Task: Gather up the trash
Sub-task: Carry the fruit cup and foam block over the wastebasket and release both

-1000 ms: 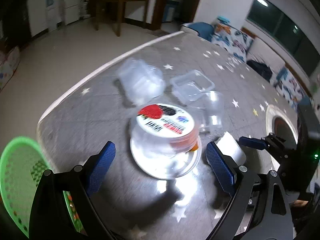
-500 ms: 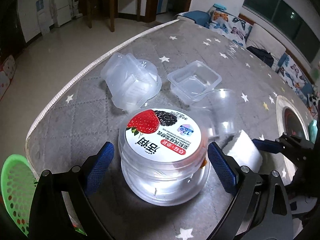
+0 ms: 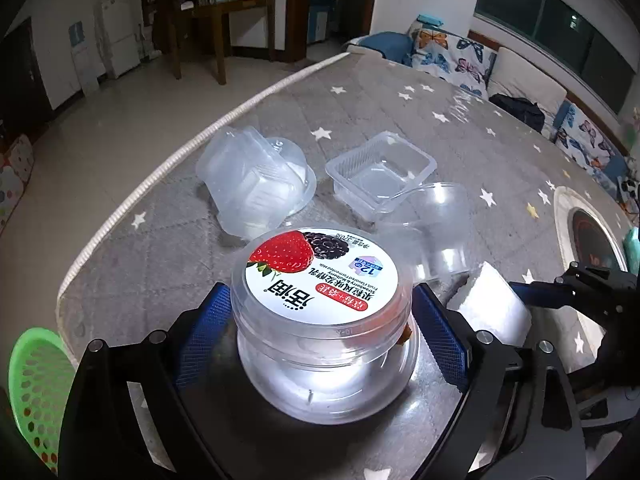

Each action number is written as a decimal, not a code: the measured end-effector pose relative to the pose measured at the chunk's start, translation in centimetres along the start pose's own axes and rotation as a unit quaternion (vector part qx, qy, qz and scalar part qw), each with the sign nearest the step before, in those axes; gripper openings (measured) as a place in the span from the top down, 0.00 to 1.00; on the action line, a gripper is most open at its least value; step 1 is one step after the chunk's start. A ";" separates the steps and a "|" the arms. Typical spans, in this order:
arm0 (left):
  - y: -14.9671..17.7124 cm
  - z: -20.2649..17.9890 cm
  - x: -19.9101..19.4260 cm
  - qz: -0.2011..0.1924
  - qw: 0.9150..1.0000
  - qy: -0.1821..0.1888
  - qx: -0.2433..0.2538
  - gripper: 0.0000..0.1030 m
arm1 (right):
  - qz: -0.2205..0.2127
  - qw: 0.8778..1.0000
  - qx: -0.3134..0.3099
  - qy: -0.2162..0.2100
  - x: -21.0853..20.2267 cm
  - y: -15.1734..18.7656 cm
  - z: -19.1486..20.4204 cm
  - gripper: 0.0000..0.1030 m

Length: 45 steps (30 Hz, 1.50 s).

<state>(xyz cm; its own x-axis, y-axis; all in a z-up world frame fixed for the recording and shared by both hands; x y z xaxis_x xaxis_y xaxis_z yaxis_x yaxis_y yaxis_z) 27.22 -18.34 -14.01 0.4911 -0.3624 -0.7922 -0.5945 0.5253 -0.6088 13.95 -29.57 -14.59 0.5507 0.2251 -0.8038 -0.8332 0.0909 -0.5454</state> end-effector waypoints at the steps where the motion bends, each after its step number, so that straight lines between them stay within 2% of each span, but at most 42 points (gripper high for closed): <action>1: 0.0 0.1 -0.2 -0.003 1.000 -0.001 -0.001 0.14 | 0.000 1.000 0.001 -0.001 0.0 0.0 0.0 0.45; 18: 1.7 3.2 -5.8 -0.047 0.997 -0.013 -0.058 0.14 | -0.014 0.999 0.011 -0.027 -2.6 0.0 2.0 0.45; 22: 3.2 4.9 -8.2 -0.059 0.995 -0.030 -0.076 0.14 | -0.020 0.999 0.000 -0.034 -3.6 -0.2 3.4 0.45; 28: 7.4 9.8 -12.0 -0.060 0.988 -0.074 -0.120 0.14 | -0.027 0.998 -0.021 -0.055 -4.4 -0.9 7.0 0.45; 32: 10.9 13.2 -13.5 -0.047 0.982 -0.105 -0.147 0.14 | -0.027 0.996 -0.039 -0.069 -4.2 -1.4 10.0 0.45; 37: 15.6 16.9 -13.8 -0.018 0.974 -0.123 -0.190 0.14 | -0.023 0.994 -0.057 -0.089 -3.5 -1.8 13.9 0.45; 45: 21.2 19.2 -12.4 0.034 0.965 -0.133 -0.225 0.12 | -0.014 0.989 -0.089 -0.120 -2.1 -2.7 20.1 0.45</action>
<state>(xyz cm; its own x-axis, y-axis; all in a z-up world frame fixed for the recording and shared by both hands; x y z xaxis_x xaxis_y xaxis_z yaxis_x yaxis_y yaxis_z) 20.75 12.03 -16.31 0.5525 -0.0964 -0.8279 -0.8174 0.1316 -0.5608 14.02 -10.83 -6.67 0.5286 0.4512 -0.7190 -0.7836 -0.0662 -0.6177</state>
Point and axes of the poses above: each gripper's, at about its wrist camera, not at the fingertips, and x roughly the way its jaws point, z to its left, y to its underside, the point moved 9 cm from there along x, roughly the way its jaws point, and after that the axes turned 10 degrees about x, right-handed, at the moved point
